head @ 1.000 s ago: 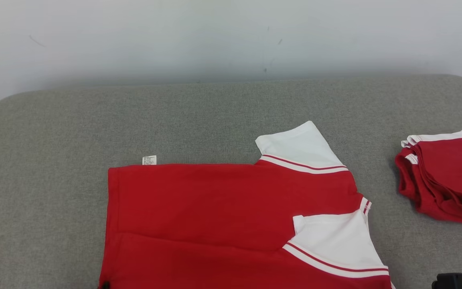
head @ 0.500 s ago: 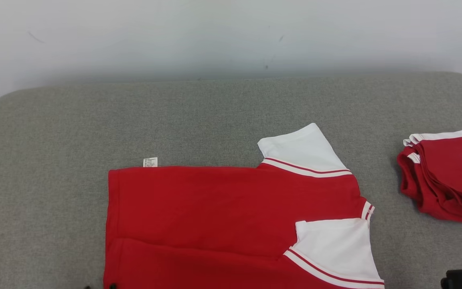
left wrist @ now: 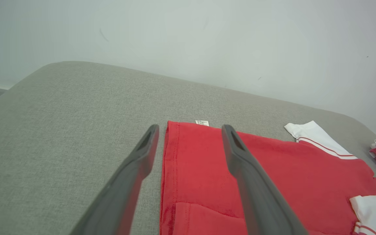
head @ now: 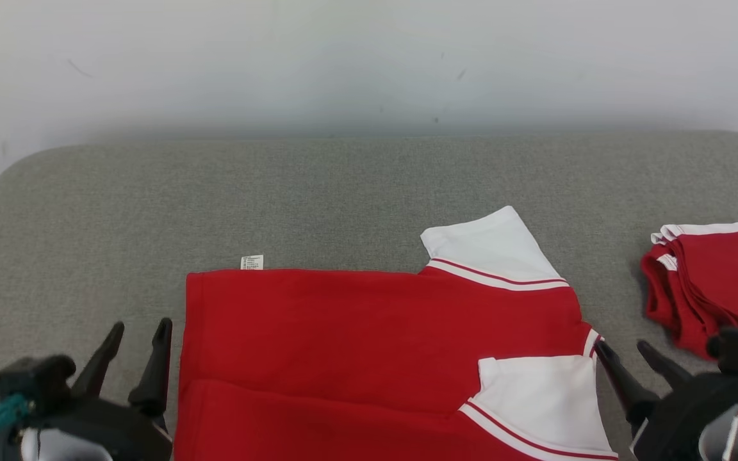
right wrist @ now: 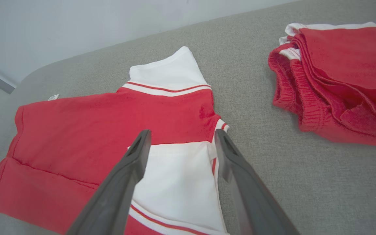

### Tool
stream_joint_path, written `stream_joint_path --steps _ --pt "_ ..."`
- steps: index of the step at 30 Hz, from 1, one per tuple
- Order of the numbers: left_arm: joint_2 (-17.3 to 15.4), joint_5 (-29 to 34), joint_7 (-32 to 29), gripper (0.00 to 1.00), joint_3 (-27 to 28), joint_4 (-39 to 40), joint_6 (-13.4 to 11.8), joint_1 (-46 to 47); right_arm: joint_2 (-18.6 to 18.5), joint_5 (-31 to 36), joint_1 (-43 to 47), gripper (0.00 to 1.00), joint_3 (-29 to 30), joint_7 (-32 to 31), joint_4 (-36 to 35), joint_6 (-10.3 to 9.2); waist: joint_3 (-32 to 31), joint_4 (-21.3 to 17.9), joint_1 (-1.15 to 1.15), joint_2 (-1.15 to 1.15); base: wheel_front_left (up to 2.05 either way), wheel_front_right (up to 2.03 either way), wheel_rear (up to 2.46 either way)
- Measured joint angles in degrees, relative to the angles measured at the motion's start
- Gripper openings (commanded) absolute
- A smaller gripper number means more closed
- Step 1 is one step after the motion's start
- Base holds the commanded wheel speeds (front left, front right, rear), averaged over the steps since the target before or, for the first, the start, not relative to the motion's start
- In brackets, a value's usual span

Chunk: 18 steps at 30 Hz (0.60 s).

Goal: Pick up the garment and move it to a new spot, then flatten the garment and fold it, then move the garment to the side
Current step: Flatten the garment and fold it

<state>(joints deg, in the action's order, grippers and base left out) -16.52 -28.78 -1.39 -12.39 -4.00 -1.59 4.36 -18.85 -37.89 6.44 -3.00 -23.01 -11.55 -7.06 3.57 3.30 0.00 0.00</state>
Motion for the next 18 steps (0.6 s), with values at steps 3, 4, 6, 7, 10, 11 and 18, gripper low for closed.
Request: stream_joint_path --steps 3,4,6,7,10,11,18 --pt "-0.6 1.8 -1.9 1.0 -1.3 -1.5 -0.4 4.1 0.0 1.0 -4.7 1.0 -1.5 -0.8 1.2 0.0 0.5 -0.4 0.0 0.0 0.0 0.0 0.0" --pt "-0.6 2.3 -2.6 1.0 -1.6 -2.2 -0.4 5.6 -0.1 1.2 -6.3 1.0 -1.8 -1.2 1.8 0.0 0.7 -0.5 0.0 0.0 0.0 0.0 0.0" --pt "-0.7 2.7 -4.3 1.0 -2.6 -3.6 -0.4 8.2 -0.3 2.0 -9.2 1.0 -2.8 -2.1 3.3 0.0 1.2 -0.8 0.0 0.0 0.0 0.0 0.0" --pt "-0.7 2.9 -5.1 1.0 -3.2 -4.3 -0.3 9.4 -0.3 2.4 -10.5 1.0 -3.2 -2.4 4.1 0.0 1.5 -0.9 0.0 0.0 0.0 0.0 0.0" --pt "-0.7 3.6 -7.0 1.0 -4.5 -5.9 0.0 11.7 -0.7 3.1 -13.2 1.0 -3.9 -3.3 5.9 0.0 2.3 -1.0 0.0 -0.01 0.0 0.0 0.0" --pt "-0.8 3.8 -7.7 1.0 -5.1 -6.7 0.2 12.9 -1.0 3.7 -14.6 1.0 -4.3 -3.9 6.8 0.0 2.7 -1.1 0.01 0.0 0.0 0.0 0.0" --pt "-0.3 6.0 -14.0 1.0 -7.5 -13.5 1.0 21.2 -1.2 4.5 -26.2 1.0 -7.0 -7.8 13.9 0.03 6.2 -1.1 0.01 0.0 0.0 0.0 0.0"
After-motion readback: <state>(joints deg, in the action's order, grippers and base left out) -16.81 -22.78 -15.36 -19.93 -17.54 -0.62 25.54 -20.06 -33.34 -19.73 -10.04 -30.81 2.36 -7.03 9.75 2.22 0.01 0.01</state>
